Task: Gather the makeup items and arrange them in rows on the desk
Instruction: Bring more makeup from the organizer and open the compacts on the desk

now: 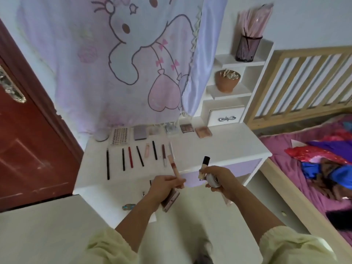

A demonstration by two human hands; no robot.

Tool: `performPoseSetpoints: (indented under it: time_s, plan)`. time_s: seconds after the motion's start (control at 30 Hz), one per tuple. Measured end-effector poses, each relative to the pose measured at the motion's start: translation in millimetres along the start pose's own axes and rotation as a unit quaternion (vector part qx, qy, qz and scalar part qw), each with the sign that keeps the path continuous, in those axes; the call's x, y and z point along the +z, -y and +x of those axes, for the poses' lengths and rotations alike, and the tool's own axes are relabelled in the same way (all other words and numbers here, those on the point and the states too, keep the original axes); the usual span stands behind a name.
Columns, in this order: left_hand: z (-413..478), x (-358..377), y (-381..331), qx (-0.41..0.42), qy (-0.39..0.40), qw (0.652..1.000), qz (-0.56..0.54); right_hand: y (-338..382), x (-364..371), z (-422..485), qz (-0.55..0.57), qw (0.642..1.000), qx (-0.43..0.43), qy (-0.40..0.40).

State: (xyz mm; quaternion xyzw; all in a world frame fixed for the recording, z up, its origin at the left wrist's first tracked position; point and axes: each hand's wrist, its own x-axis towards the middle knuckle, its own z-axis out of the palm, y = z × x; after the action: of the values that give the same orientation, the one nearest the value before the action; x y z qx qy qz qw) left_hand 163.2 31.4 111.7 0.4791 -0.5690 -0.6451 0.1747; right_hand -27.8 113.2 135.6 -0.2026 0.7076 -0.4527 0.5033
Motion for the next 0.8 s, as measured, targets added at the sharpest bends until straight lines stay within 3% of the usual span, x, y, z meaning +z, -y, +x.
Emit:
performPoseSetpoints:
  time_s: [0.23, 0.43, 0.63, 0.8]
  plan:
    - [123, 26, -22, -0.022, -0.097, 0.995, -0.005, 39, -37, 122, -0.057, 0.998, -0.005, 0.031]
    - [213, 46, -47, -0.068, -0.176, 0.982, 0.011, 76, -63, 224, -0.194, 0.979, -0.003, 0.067]
    - [268, 52, -45, -0.089, -0.197, 0.974, 0.074, 68, -48, 294, -0.272, 0.96, -0.043, 0.059]
    - [302, 48, -47, -0.11, -0.175, 0.966, 0.158, 63, -32, 337, -0.376, 0.915, -0.129, 0.062]
